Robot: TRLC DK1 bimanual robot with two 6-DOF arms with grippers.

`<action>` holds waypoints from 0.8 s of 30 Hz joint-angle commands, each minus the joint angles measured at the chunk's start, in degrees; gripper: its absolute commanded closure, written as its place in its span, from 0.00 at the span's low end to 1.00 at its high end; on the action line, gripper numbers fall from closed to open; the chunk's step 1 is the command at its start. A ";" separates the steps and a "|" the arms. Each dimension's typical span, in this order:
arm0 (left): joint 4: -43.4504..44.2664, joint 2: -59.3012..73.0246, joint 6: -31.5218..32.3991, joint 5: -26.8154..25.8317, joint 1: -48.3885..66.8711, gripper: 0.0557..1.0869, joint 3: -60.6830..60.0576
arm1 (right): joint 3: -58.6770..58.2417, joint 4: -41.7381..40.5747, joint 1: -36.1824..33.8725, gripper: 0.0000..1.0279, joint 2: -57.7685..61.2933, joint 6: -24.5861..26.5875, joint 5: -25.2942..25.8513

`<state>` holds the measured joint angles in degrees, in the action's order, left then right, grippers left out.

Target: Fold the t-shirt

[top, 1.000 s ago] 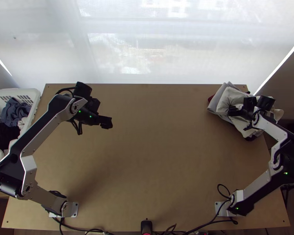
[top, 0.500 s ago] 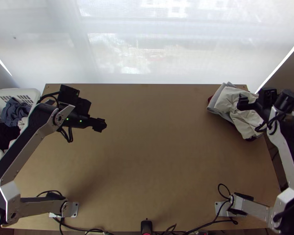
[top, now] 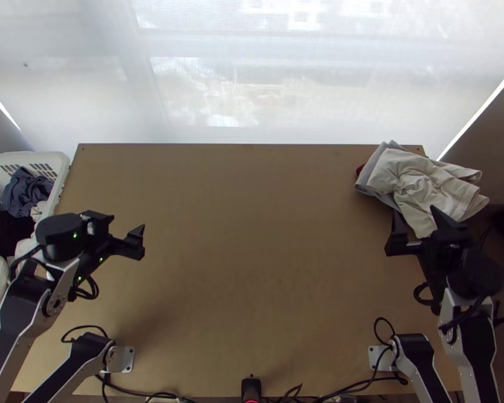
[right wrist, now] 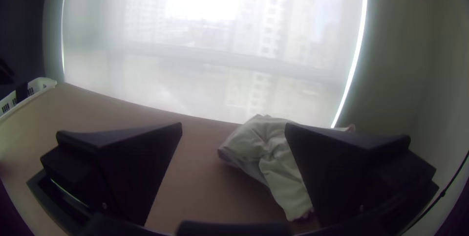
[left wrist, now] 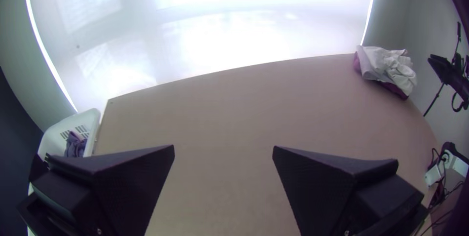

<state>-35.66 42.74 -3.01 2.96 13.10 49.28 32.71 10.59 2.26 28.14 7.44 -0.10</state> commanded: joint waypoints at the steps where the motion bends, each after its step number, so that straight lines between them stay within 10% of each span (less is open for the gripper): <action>1: 6.48 -19.98 -1.74 5.56 -3.35 0.05 -17.55 | -11.18 12.26 2.13 0.05 -26.47 1.70 7.57; 4: 7.80 -27.27 -1.39 5.56 -4.93 0.05 -22.47 | -12.32 16.57 1.08 0.05 -28.32 5.57 10.82; 8: 9.03 -38.61 0.90 5.48 -6.07 0.05 -28.27 | -14.60 11.21 -4.90 0.05 -28.58 -5.77 12.05; 17: 4.55 -43.00 9.33 5.48 -9.76 0.05 -33.46 | -26.73 -2.94 -2.44 0.05 -28.40 -11.22 11.88; 24: 3.76 -42.92 11.79 5.21 -19.26 0.05 -34.60 | -27.35 2.59 -4.81 0.05 -28.23 -16.06 11.79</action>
<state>-31.16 1.28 6.20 8.23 -0.14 16.56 8.45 13.85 -1.34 0.36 -5.06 11.60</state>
